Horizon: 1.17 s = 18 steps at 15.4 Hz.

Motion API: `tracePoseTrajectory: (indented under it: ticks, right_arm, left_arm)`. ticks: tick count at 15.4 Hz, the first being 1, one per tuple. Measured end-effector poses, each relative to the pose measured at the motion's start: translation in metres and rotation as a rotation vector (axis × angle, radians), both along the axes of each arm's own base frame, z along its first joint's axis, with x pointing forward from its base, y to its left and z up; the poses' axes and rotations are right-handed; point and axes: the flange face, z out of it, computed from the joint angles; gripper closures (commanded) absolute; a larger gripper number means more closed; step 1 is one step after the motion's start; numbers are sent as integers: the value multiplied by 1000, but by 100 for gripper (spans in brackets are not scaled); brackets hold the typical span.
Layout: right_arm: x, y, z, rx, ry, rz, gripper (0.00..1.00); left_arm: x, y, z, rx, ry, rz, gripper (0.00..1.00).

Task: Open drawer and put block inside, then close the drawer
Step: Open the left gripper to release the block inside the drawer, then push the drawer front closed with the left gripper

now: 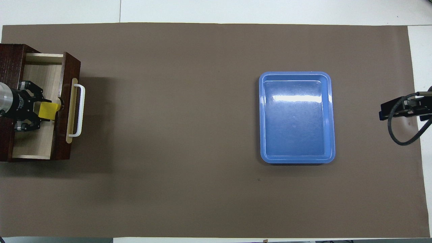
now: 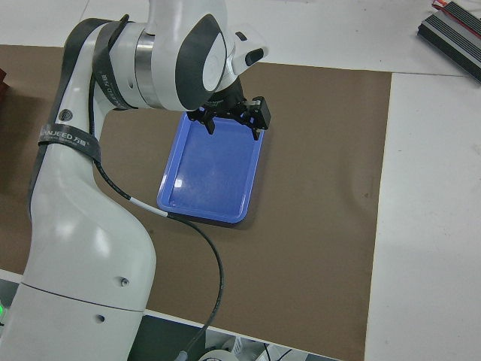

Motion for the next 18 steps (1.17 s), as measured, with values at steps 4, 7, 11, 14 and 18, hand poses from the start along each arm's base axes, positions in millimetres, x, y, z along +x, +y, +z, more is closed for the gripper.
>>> tracePoseTrajectory:
  ticks: [4,7,11,14,18]
  right_arm:
    - [-2,0,11,2,14,-1,0]
    - [-2,1,11,2,16,0,0]
    - [-2,2,11,2,15,2,0]
    - [-2,2,11,2,15,2,0]
    - [-2,2,11,2,15,3,0]
  left_arm:
    - [0,-2,0,0,0,-4,1]
    - [0,-4,0,0,-1,-7,0]
    - [4,-8,13,1,-9,-14,0]
    - [13,-14,72,-1,-8,-24,0]
    - [19,-76,109,-3,-11,-83,0]
